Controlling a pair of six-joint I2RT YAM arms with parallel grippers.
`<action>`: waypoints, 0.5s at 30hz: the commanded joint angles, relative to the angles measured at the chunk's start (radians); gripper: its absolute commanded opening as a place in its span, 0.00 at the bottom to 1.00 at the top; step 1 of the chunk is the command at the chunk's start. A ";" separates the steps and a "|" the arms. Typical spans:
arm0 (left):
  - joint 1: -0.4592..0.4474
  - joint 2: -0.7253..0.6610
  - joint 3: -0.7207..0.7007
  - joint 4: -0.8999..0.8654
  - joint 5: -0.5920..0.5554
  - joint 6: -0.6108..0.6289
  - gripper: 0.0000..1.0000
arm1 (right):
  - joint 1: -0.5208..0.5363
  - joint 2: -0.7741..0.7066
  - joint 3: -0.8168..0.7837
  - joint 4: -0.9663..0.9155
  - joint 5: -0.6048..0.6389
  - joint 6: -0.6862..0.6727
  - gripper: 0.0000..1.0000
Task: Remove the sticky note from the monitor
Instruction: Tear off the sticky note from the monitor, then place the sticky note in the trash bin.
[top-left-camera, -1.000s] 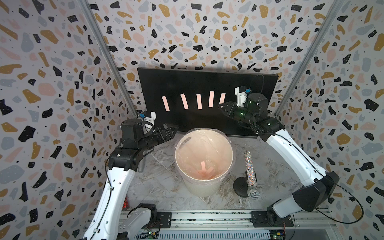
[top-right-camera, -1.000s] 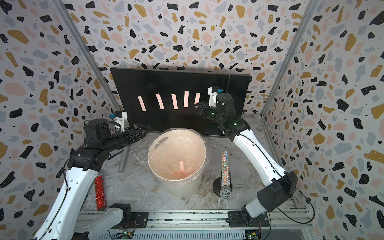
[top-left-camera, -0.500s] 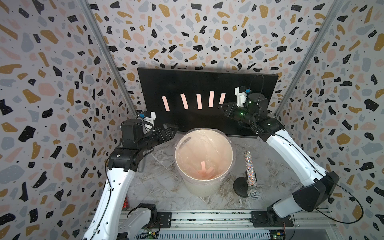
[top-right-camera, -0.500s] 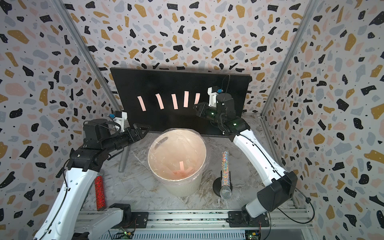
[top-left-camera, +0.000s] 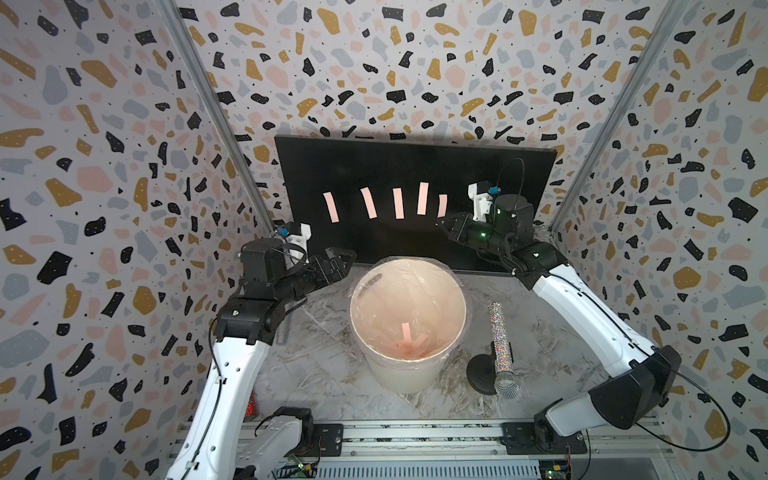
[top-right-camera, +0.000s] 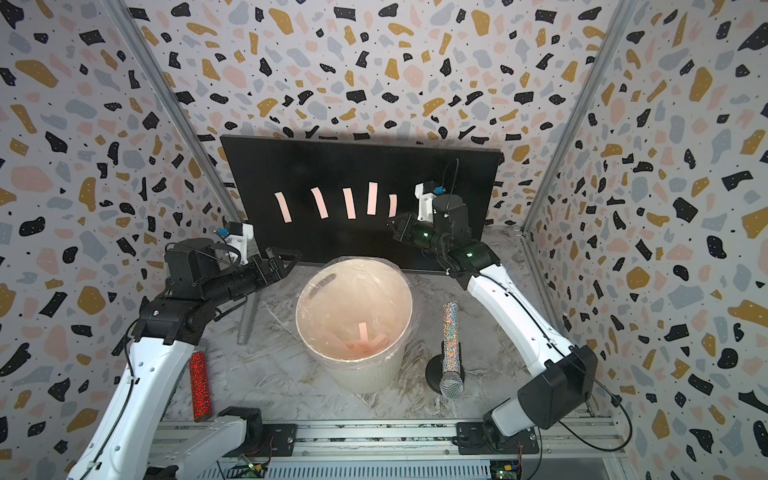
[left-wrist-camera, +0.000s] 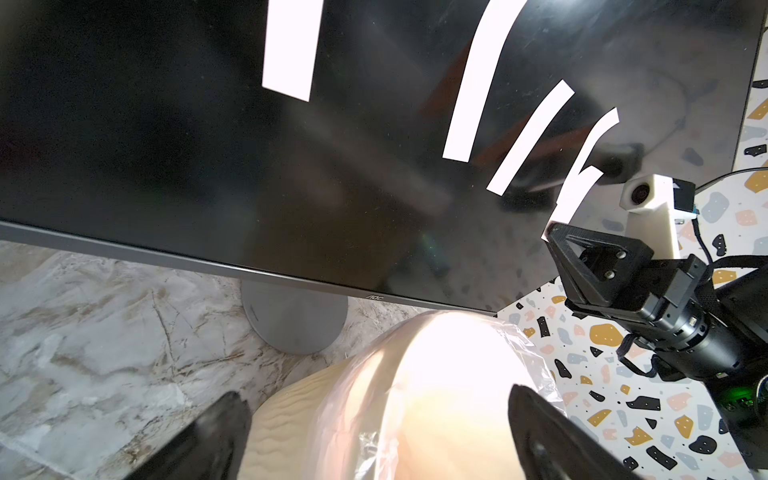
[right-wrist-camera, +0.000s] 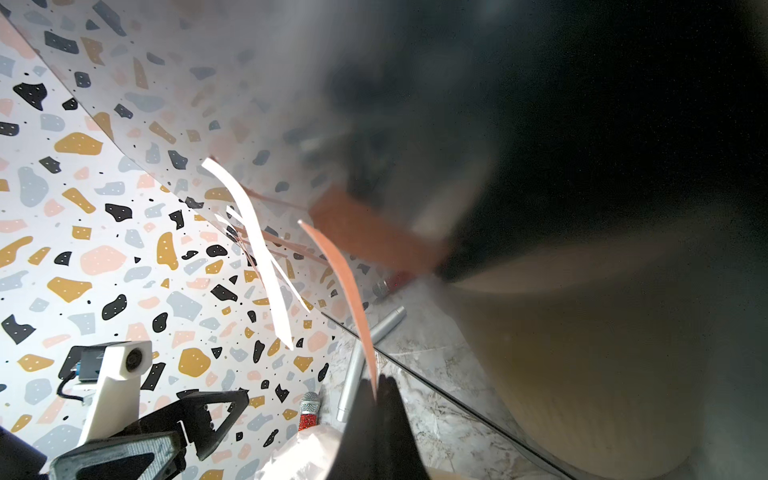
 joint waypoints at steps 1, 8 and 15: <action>-0.005 -0.011 0.004 0.020 0.011 0.001 0.99 | -0.009 -0.037 -0.013 -0.015 0.005 0.022 0.00; -0.005 -0.014 0.001 0.021 0.010 -0.001 0.99 | -0.009 -0.078 -0.052 -0.023 -0.020 0.028 0.00; -0.005 -0.010 0.000 0.029 0.018 -0.009 1.00 | -0.009 -0.134 -0.101 -0.020 -0.065 0.058 0.00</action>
